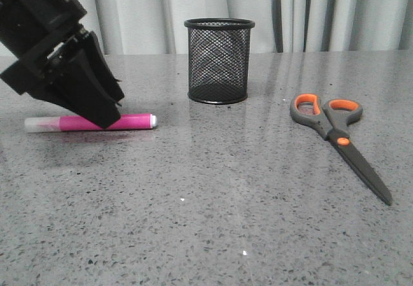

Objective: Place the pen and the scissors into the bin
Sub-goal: 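Lower the left gripper onto the pink highlighter and close on it, then lift the pink highlighter with the left gripper toward the mesh cup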

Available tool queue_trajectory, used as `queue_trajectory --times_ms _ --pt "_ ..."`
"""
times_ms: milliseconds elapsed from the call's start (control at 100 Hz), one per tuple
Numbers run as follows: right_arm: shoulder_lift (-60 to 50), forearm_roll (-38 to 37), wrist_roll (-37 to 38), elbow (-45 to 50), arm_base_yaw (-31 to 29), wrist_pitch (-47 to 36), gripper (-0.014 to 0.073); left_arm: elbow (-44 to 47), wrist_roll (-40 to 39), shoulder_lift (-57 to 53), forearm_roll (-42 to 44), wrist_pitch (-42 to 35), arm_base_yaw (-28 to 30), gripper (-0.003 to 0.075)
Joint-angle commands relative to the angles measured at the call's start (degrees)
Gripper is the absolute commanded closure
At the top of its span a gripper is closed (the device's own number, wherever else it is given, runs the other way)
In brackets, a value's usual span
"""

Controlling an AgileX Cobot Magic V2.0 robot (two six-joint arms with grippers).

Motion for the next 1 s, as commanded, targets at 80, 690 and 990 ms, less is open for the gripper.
queue_trajectory --times_ms 80,690,990 --pt "0.31 0.53 -0.85 -2.21 -0.24 -3.26 0.0171 -1.8 0.0 -1.1 -1.72 -0.6 -0.45 0.0381" --pt "0.31 0.53 -0.85 -2.21 -0.24 -3.12 0.0171 -1.9 -0.21 -0.96 3.51 2.15 -0.45 0.0739" --pt "0.31 0.53 -0.85 -2.21 -0.24 -2.76 0.0171 -6.36 -1.68 -1.54 -2.01 5.04 -0.45 0.0739"
